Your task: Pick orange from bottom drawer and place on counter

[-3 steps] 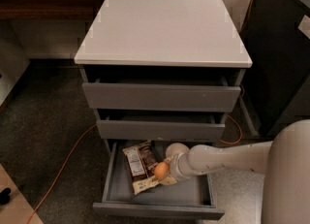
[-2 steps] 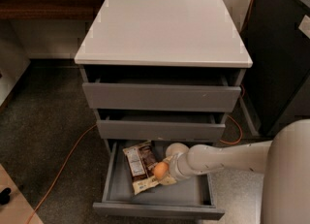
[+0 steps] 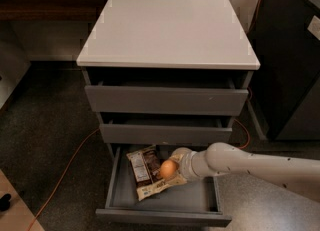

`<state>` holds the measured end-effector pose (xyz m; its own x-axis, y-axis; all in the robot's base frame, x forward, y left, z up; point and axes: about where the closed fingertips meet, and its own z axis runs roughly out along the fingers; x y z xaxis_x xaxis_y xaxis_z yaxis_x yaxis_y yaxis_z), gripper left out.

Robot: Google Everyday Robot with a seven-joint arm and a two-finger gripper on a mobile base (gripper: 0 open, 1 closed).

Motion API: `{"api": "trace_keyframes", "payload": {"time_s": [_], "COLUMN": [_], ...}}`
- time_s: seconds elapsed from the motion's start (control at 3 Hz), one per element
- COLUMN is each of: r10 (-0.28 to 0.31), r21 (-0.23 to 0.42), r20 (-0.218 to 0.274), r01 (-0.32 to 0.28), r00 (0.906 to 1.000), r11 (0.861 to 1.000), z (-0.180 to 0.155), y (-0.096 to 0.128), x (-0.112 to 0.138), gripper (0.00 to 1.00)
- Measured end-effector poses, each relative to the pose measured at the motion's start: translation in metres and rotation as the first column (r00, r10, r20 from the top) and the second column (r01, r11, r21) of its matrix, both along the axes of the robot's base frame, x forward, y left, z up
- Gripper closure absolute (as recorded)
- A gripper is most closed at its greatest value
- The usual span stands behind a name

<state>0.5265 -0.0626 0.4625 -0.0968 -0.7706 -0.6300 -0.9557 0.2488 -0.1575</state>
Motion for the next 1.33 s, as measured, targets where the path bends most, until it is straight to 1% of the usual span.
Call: {"api": "trace_keyframes", "payload": {"time_s": [0.33,0.67,1.0,1.33], "r10": [0.068,0.107,0.151,0.183], "r21": [0.053,0.059,0.045,0.028], "r20": [0.072,0.104,0.144,0.178], "r01": [-0.072,-0.113,-0.158,-0.191], "r00": [0.9950,0.9888,0.9780,0.9668], "r11": [0.996,0.992,0.986,0.981], "z": [0.059,0.088,0.122,0.154], "y": [-0.010,-0.018,-0.019,-0.021], "x": [0.005,0.013,0.022,0.029], "gripper": [1.00,1.00,1.00,1.00]}}
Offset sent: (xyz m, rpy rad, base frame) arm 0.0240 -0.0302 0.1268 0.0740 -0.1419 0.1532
